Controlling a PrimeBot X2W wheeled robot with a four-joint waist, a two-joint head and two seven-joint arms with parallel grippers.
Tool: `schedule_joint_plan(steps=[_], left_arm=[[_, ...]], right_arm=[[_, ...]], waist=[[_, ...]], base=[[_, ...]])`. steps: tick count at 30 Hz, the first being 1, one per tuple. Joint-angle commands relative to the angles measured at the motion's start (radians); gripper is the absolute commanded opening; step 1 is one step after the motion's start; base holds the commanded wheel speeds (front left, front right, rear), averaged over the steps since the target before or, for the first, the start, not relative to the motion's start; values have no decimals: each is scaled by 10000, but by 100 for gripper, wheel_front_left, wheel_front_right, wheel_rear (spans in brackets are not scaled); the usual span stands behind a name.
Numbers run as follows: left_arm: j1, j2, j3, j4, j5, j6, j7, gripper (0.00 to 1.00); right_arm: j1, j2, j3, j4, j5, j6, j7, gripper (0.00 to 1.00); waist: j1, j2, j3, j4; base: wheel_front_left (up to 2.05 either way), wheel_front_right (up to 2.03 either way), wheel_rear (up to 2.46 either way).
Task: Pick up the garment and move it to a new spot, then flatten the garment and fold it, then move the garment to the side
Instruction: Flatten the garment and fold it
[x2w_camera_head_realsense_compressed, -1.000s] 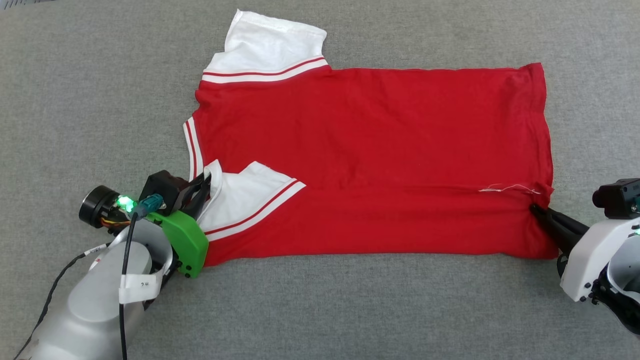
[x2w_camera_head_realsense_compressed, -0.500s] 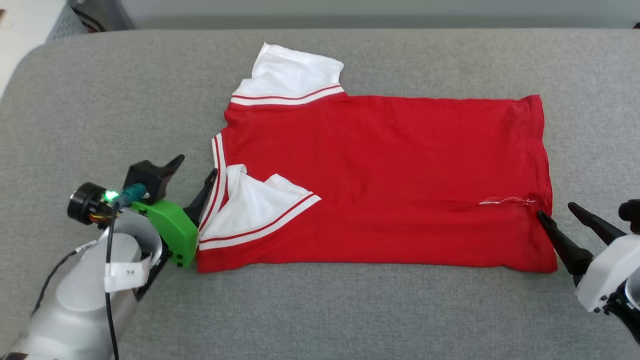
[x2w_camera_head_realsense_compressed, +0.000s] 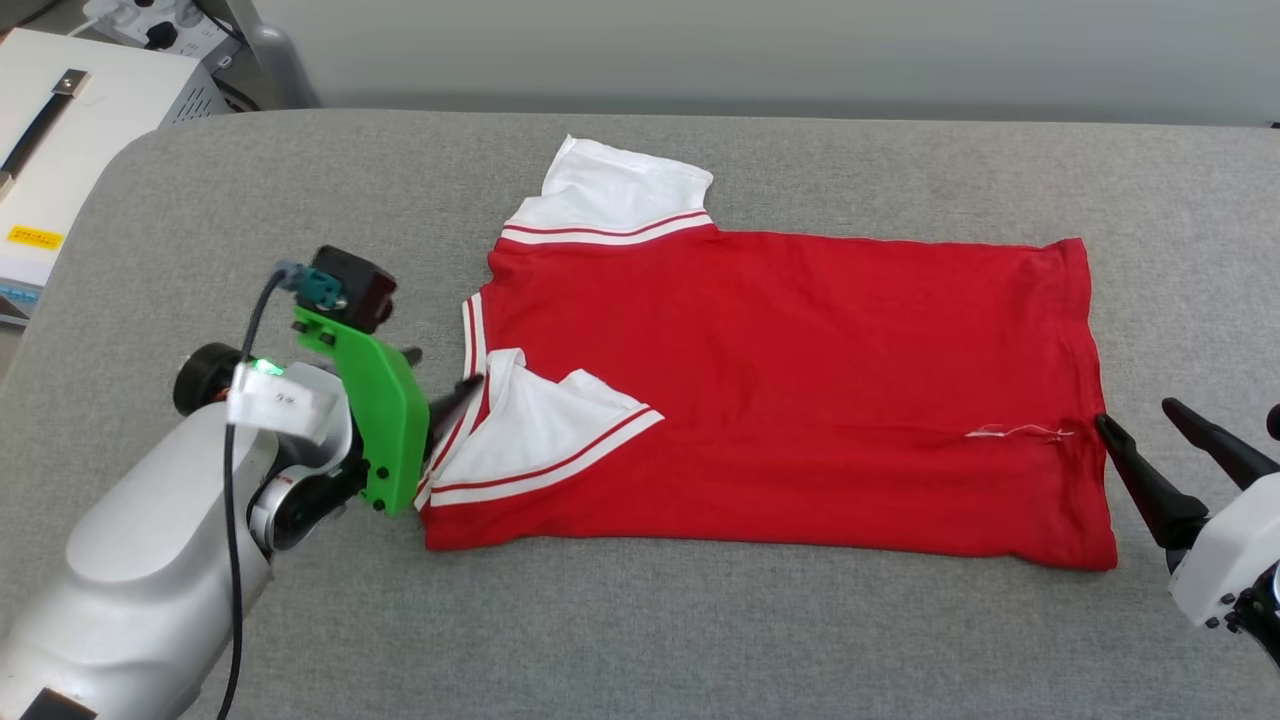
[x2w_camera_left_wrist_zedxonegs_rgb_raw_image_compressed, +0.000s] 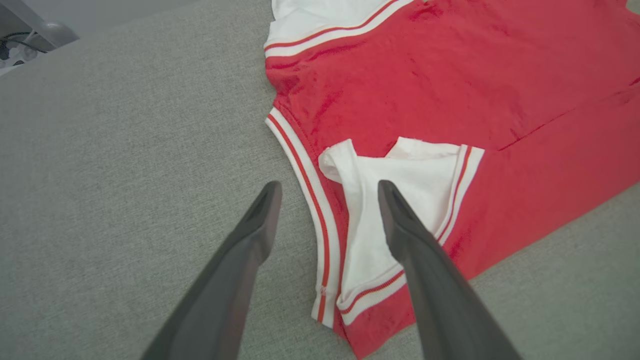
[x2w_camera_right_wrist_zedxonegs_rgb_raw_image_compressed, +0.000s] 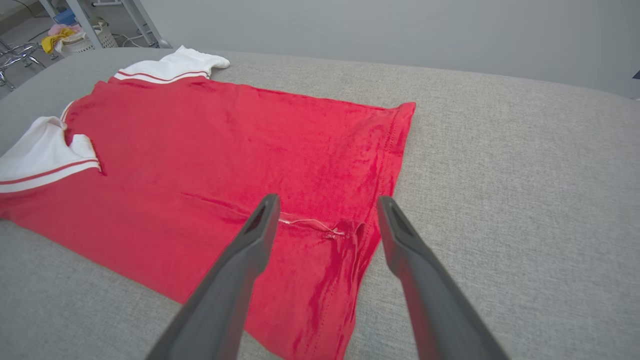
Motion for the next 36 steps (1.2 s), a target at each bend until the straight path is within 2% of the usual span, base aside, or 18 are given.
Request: schedule_joint_plan(steps=[1, 4, 8, 17, 27, 28, 29, 36], left_arm=[[-226, 91, -110, -165, -331, -29, 621, 100], [-242, 321, -466, -524, -881, -29, 2090, 100], [-177, 627, -913, -790, -1060, -30, 3052, 100], [97, 882, -1215, -71, -923, -2, 3211, 100], [488, 712, -1722, 504, -1180, -23, 3260, 100], [499, 720, -1766, 473, -1190, -25, 3196, 21], [501, 737, -1771, 444, -1208, -26, 3056, 0], [359, 1023, -1852, 106, -844, -28, 1846, 0]], right_arm=[[161, 98, -79, -59, -92, -4, 78, 100], [172, 236, -109, -128, -163, -4, 210, 100], [86, 363, -68, -158, -226, -4, 295, 100], [-218, 505, 181, -102, -257, -4, 325, 100], [-609, 523, 484, 71, -202, -4, 228, 100], [-644, 504, 490, 86, -191, -4, 235, 100], [-688, 459, 487, 94, -187, -4, 244, 100], [-955, -181, 338, -240, -207, -4, 642, 100]], waist=[[0, 0, 5, -13], [0, 0, 47, -80], [0, 0, 168, -237], [0, 0, 683, -558], [0, 0, 1068, -723], [0, 0, 1066, -721], [0, 0, 1056, -709], [0, 0, 811, -606]], base=[[0, 0, 0], [0, 0, 0], [0, 0, 0], [0, 0, 0], [0, 0, 0], [0, 0, 0], [0, 0, 0], [0, 0, 0]])
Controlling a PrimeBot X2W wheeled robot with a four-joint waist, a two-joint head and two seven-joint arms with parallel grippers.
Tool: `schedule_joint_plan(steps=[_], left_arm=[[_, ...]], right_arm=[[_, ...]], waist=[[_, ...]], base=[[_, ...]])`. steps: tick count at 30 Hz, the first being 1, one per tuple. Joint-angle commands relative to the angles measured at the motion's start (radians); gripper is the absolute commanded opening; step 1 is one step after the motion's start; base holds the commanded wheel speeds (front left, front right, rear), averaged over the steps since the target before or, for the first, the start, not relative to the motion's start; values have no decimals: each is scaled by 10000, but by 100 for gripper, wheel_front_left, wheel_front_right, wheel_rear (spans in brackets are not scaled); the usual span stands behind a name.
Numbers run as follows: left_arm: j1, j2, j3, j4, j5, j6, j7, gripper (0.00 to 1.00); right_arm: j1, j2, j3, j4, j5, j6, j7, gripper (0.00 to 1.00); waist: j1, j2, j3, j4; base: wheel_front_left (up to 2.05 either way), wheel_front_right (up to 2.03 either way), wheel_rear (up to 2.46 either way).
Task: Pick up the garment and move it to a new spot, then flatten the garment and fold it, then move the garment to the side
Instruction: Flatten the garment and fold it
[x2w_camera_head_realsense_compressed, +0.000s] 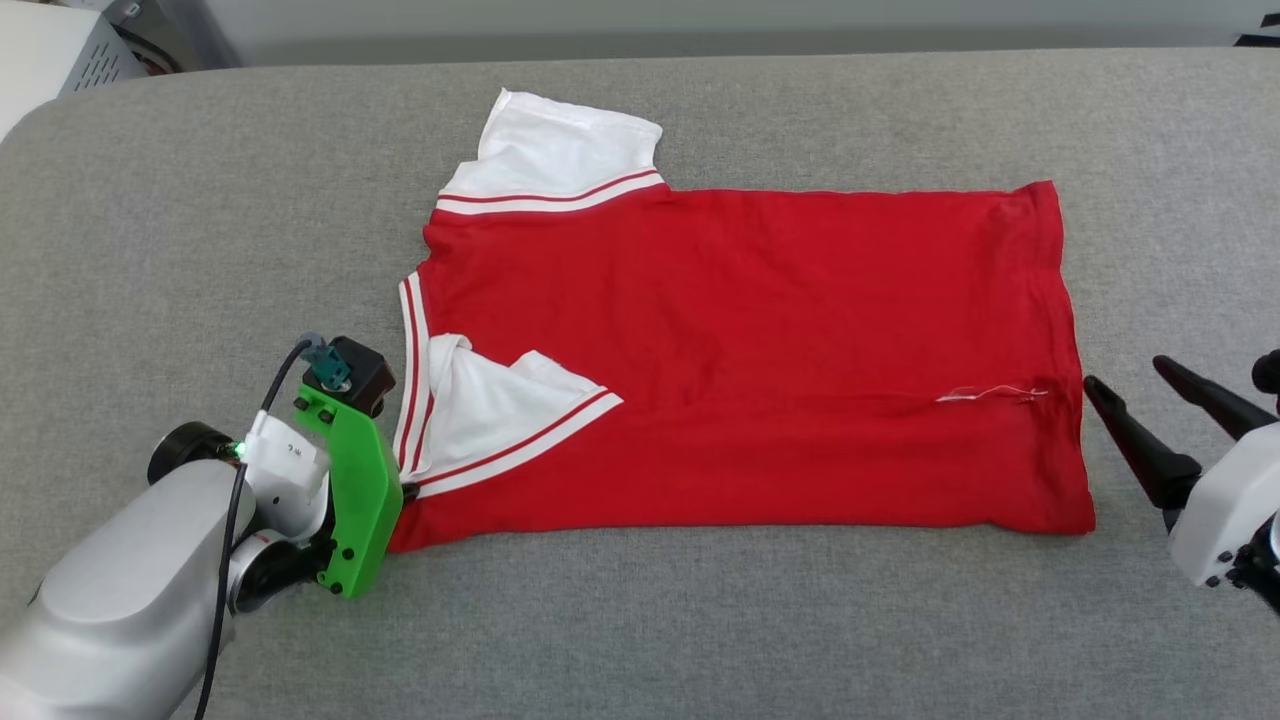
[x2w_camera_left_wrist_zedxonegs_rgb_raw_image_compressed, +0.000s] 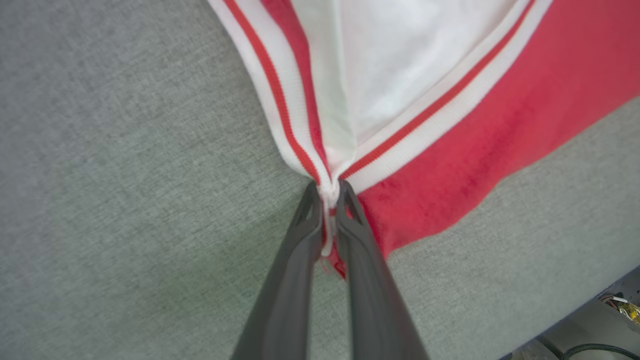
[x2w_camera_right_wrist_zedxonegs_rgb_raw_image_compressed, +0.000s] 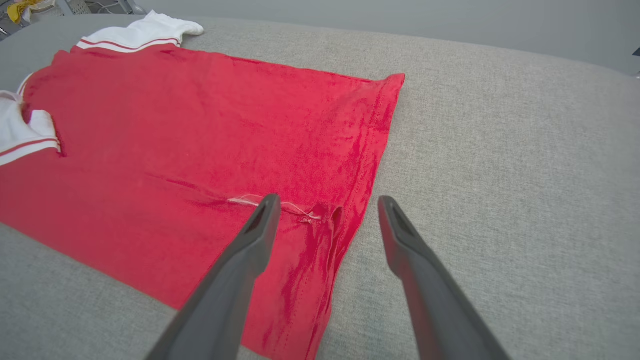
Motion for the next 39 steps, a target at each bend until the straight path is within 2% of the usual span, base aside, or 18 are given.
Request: schedule_joint_plan(steps=[1, 6, 9, 13, 15, 19, 26, 30, 31, 32, 33, 39], left_arm=[[247, 57, -72, 9, 166, -15, -187, 0], [293, 278, 59, -390, 106, -16, -817, 0], [355, 410, 175, -721, 79, -9, -1100, 0], [306, 558, 189, -1089, 296, 84, -1271, 0], [212, 541, 154, -1418, 465, 204, -1303, 0], [106, 451, 98, -1689, 619, 323, -1296, 0], [34, 370, 71, -1889, 762, 447, -1413, 0], [120, 354, 31, -1831, 767, 456, -1493, 0], [161, 356, 27, -1803, 743, 457, -1511, 0], [220, 359, 30, -1768, 697, 461, -1533, 0], [270, 369, 35, -1738, 658, 462, -1556, 0], [576, 527, 118, -1635, 442, 479, -1760, 0]], right_arm=[[-225, -182, -72, -146, 6, -4, 166, 100], [-410, -1078, -9, -517, 287, -4, 1684, 100], [-488, -1595, 63, -759, 719, -4, 3145, 100], [-630, -1825, 100, -998, 964, -4, 4243, 100], [-682, -1633, 338, -839, 1019, -4, 5078, 100], [-642, -1338, 683, -380, 852, -4, 5358, 100], [-513, -490, 1602, 1019, 629, -4, 5121, 100], [-389, -227, 2213, 1568, 771, -4, 4799, 100], [-408, -204, 2286, 1658, 823, -4, 4671, 69], [-450, -198, 2338, 1738, 871, -4, 4480, 27], [-485, -207, 2364, 1781, 906, -4, 4334, 0], [-663, -508, 2320, 1746, 1025, -4, 3392, 0]], waist=[[0, 0, -98, 52], [0, 0, -251, 123], [0, 0, -282, 176], [0, 0, -200, 259], [0, 0, -45, 389], [0, 0, 188, 527], [0, 0, 507, 680], [0, 0, 479, 684], [0, 0, 434, 667], [0, 0, 368, 642], [0, 0, 308, 619], [0, 0, -233, 481]], base=[[0, 0, 0], [0, 0, 0], [0, 0, 0], [0, 0, 0], [0, 0, 0], [0, 0, 0], [0, 0, 0], [0, 0, 0], [0, 0, 0], [0, 0, 0], [0, 0, 0], [0, 0, 0]])
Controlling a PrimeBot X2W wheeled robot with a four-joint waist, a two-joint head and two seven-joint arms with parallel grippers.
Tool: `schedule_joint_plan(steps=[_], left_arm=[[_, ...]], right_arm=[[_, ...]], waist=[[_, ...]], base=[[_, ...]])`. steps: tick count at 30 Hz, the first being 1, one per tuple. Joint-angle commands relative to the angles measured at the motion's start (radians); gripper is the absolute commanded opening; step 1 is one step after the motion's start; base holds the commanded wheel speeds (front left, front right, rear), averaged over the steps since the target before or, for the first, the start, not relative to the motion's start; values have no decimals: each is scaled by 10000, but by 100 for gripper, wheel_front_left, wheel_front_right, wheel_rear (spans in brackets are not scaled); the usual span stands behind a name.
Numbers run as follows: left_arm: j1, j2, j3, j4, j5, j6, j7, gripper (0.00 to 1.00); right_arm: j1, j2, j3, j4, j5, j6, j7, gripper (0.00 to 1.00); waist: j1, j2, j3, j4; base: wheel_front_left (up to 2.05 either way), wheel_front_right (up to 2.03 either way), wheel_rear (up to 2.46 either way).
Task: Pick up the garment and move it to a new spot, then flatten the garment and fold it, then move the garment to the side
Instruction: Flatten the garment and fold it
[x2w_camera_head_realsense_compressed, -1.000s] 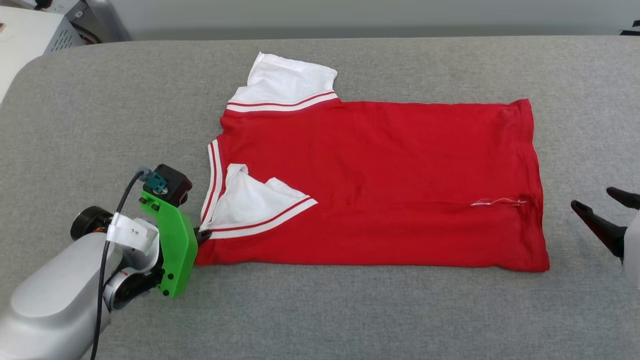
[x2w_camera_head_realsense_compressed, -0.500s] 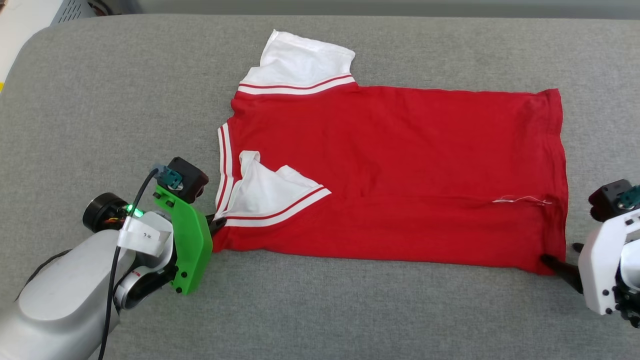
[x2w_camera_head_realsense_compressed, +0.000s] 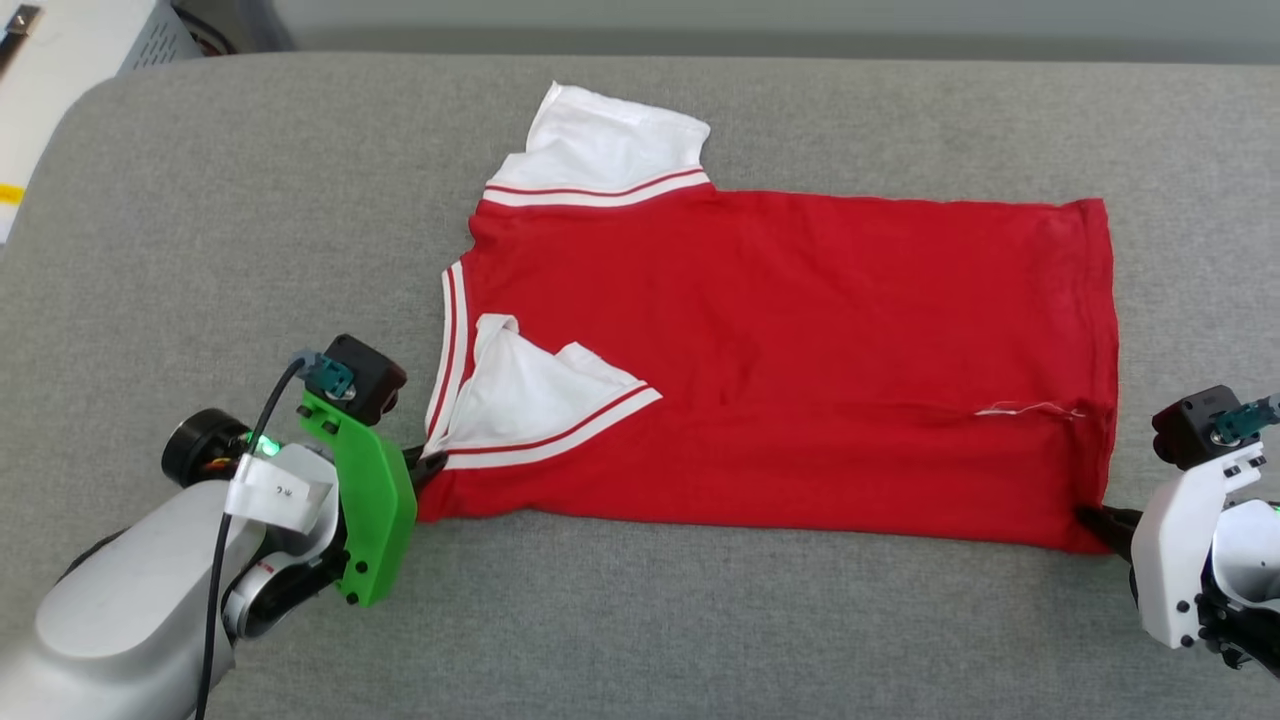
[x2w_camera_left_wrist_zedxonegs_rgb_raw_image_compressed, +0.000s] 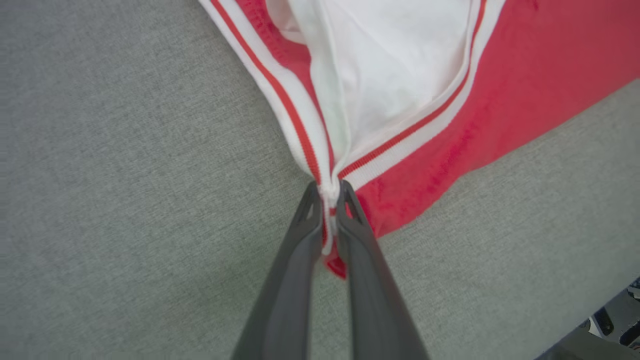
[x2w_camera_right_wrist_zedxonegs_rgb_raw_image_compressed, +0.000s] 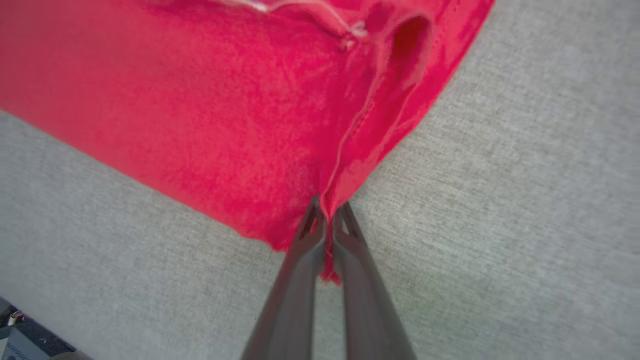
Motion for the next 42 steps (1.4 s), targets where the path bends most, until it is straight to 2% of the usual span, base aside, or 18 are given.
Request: schedule_joint_plan(steps=[1, 12, 20, 27, 35, 36, 37, 38, 42], left_arm=[[203, 110, 50, -4, -63, 108, -84, 0], [1073, 823, 68, -1087, -387, 486, -77, 0], [2039, 1370, 31, -2161, -690, 1067, -132, 0], [2501, 1171, -93, -1906, -891, 1243, -290, 0], [2660, 720, -312, -969, -920, 1097, -439, 0], [2666, 682, -314, -854, -917, 1096, -480, 5], [2666, 673, -316, -779, -881, 1108, -528, 31], [2653, 690, -322, -726, -780, 1121, -625, 100], [2620, 796, -165, -834, -517, 1224, -1182, 100]], right_arm=[[82, 44, 67, 20, 90, 21, -146, 0], [1272, -419, -835, -1342, 227, 21, -650, 0], [2740, -389, -2029, -2251, 111, 21, -350, 0], [3289, -5, -2572, -2252, 46, 21, 81, 0], [3295, 431, -2291, -1265, -289, 21, -219, 0], [3294, 480, -2229, -1145, -336, 21, -354, 0], [3290, 528, -2196, -1079, -344, 21, -484, 24], [3271, 589, -2199, -1026, -381, 21, -714, 100], [3194, 722, -2396, -1048, -825, 21, -1890, 100]], waist=[[0, 0, -333, -110], [0, 0, -1103, -155], [0, 0, -1241, -214], [0, 0, -923, -276], [0, 0, -697, -238], [0, 0, -720, -229], [0, 0, -743, -226], [0, 0, -786, -224], [0, 0, -1004, -205]], base=[[0, 0, 0], [0, 0, 0], [0, 0, 0], [0, 0, 0], [0, 0, 0], [0, 0, 0], [0, 0, 0], [0, 0, 0], [0, 0, 0]])
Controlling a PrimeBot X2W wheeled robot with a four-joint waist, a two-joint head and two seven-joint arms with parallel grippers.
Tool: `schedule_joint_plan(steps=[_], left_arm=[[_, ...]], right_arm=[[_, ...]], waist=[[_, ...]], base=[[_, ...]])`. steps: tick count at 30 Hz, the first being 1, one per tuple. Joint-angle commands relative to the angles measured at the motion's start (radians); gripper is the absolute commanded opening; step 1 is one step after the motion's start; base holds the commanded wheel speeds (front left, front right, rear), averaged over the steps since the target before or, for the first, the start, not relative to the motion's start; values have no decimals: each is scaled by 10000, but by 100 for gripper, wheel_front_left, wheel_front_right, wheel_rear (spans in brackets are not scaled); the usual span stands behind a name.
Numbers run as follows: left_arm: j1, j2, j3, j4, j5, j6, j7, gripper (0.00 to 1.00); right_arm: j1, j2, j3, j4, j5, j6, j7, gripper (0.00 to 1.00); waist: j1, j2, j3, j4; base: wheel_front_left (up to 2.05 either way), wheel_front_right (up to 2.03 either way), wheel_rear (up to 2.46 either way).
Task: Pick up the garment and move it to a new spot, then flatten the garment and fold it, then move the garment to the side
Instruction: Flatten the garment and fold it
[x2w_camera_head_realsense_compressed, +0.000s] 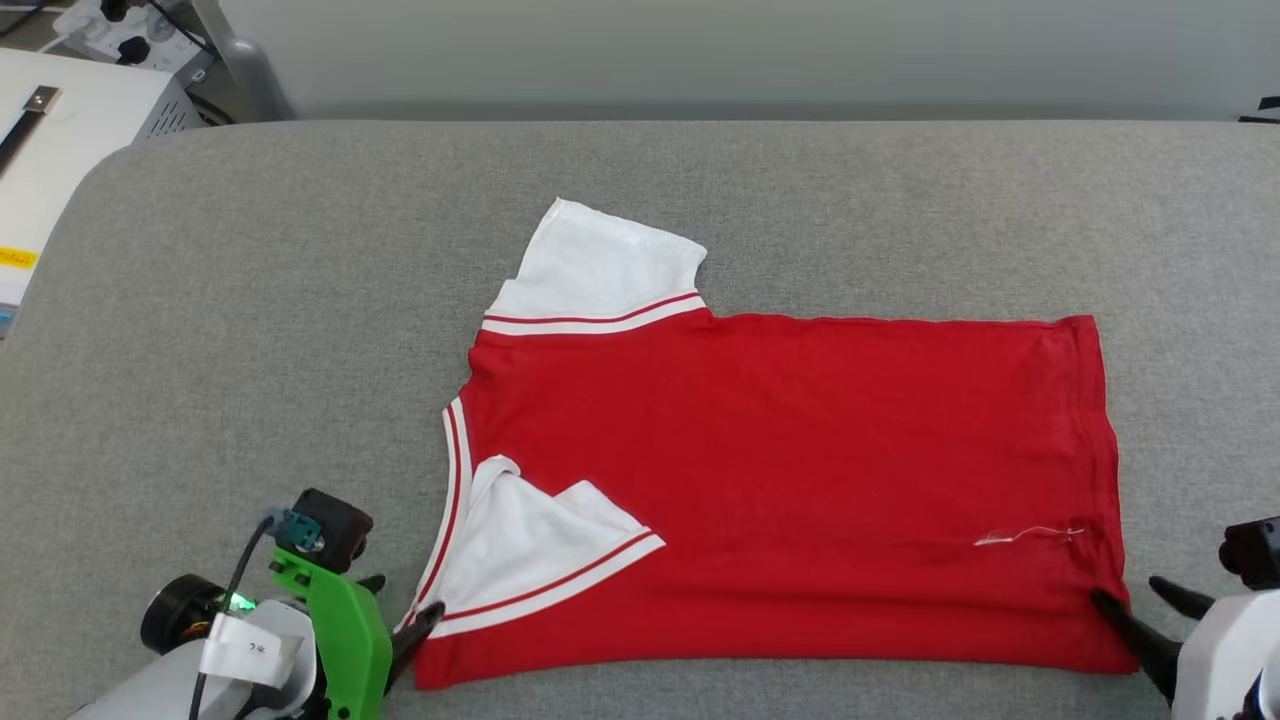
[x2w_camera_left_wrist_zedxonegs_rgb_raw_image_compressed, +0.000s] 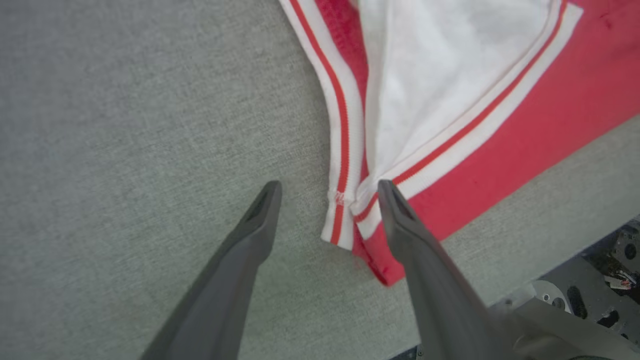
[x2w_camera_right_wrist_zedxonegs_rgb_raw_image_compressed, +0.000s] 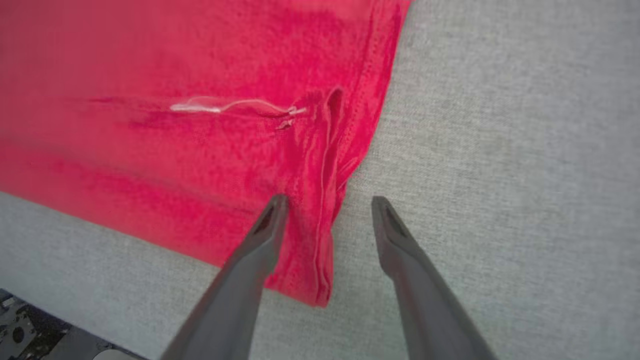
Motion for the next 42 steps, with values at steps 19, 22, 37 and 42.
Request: schedule_joint_plan(steps=[19, 22, 37, 42], left_arm=[[-3452, -160, 1614, -100, 888, -177, -1051, 100], [-4337, -399, 1596, 419, 720, -564, -353, 100], [-8874, -1409, 855, 3144, -358, -1399, 5248, 100], [-9664, -1605, 556, 3903, -169, -1448, 5974, 100]], right_arm=[[-1022, 2898, -2186, -2549, -3711, -7, -4468, 100], [-1163, 3160, -1981, -2902, -3967, -7, -4614, 100], [-2603, 3262, -869, -3358, -4318, -7, -4761, 100], [-3043, 3271, -587, -3279, -4305, -7, -4880, 100]], waist=[[0, 0, 547, -749], [0, 0, 1084, -989], [0, 0, 3865, -2012], [0, 0, 4425, -2264]], base=[[0, 0, 0], [0, 0, 0], [0, 0, 0], [0, 0, 0]])
